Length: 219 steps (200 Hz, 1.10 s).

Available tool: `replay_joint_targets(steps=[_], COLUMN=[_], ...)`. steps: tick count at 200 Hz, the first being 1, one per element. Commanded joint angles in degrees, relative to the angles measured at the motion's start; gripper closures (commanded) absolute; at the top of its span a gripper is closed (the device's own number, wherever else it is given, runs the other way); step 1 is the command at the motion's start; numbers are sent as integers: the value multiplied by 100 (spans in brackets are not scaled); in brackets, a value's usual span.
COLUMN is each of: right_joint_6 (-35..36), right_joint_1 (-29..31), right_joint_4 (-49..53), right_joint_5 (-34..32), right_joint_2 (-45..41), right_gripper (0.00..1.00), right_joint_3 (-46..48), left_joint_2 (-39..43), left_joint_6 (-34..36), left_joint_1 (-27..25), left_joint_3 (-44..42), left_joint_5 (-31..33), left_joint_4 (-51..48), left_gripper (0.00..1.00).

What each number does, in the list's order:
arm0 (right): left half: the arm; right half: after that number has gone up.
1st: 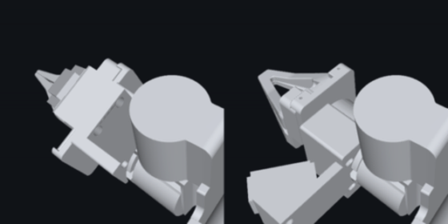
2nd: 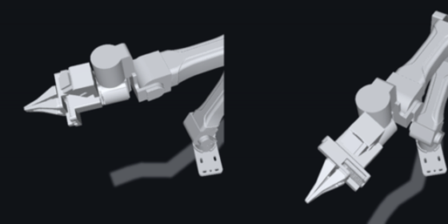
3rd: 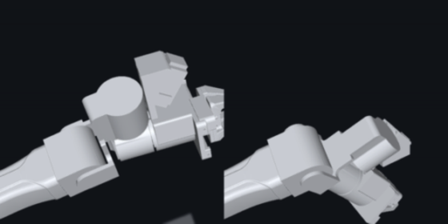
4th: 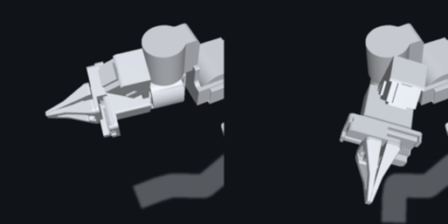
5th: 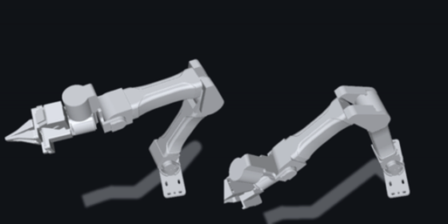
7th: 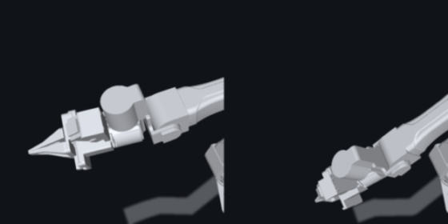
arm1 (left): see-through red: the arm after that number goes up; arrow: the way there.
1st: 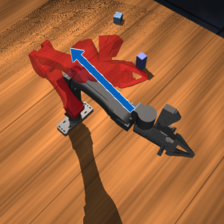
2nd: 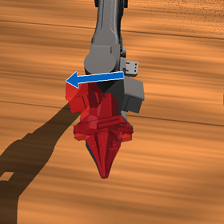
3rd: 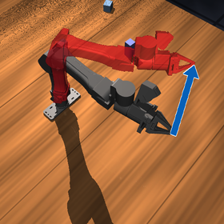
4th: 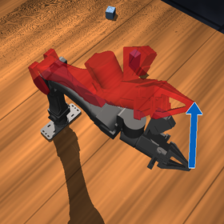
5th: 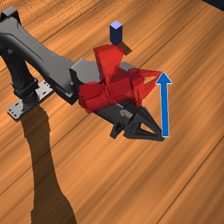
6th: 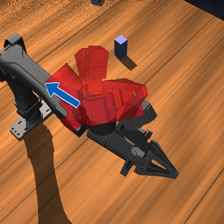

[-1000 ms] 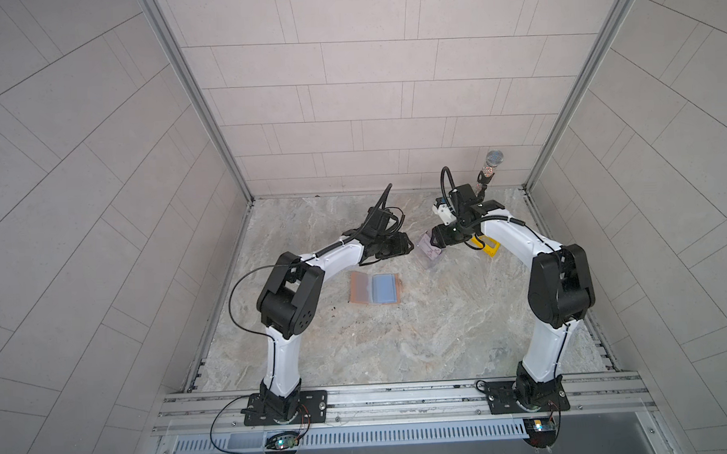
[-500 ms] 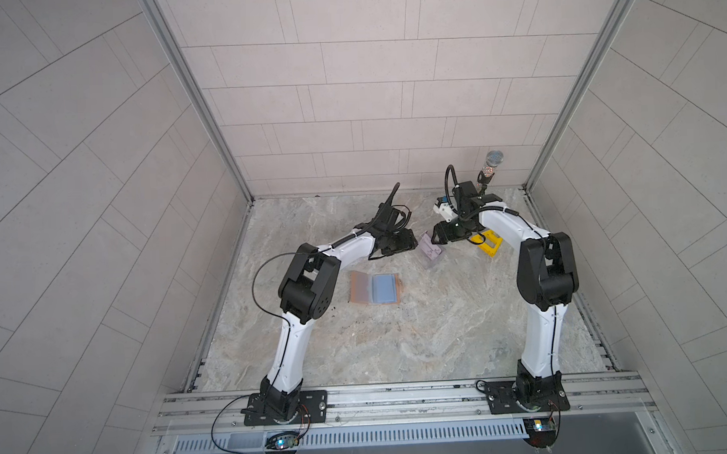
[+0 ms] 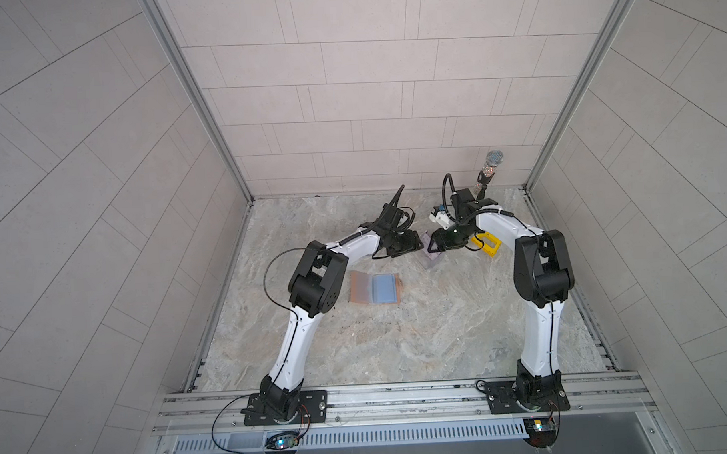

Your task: Put the credit cards into the card holder

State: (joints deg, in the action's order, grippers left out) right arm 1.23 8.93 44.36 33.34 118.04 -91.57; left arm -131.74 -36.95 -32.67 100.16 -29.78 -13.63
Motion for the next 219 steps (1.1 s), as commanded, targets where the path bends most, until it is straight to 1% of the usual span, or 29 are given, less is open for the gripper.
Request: replay_joint_targets(steps=[1,49,70,86,107,126,191,219], right_joint_6=[20,-99,-134,-241,-575,-801,-1046,-1130], right_joint_1=[8,99,168,210,215,220,309,371], right_joint_4=[-44,-362,-463,-504,-721,-874,-859,-725], right_joint_5=[303,560,643,412,-93,-380,-493,-758], right_joint_2=[-523,-1029,-1106,-1112,-1151,-1160,-708,-488], right_gripper=[43,45,45,46,47,47,52,53], right_joint_3=[350,948,1052,1070,1075,1030,492,202], left_joint_2=[-115,-105,-107,-89,-71,-62,-98,-132], left_joint_6=[122,327,379,436,487,520,591,605], left_joint_1=[-18,-25,-27,-29,-33,-36,-36,-29], left_joint_3=[170,179,179,179,155,110,100,107], left_joint_5=[-141,-12,1,54,147,226,342,336], left_joint_4=[-126,-396,-470,-547,-640,-672,-768,-786], left_gripper=[32,35,36,37,39,41,48,50])
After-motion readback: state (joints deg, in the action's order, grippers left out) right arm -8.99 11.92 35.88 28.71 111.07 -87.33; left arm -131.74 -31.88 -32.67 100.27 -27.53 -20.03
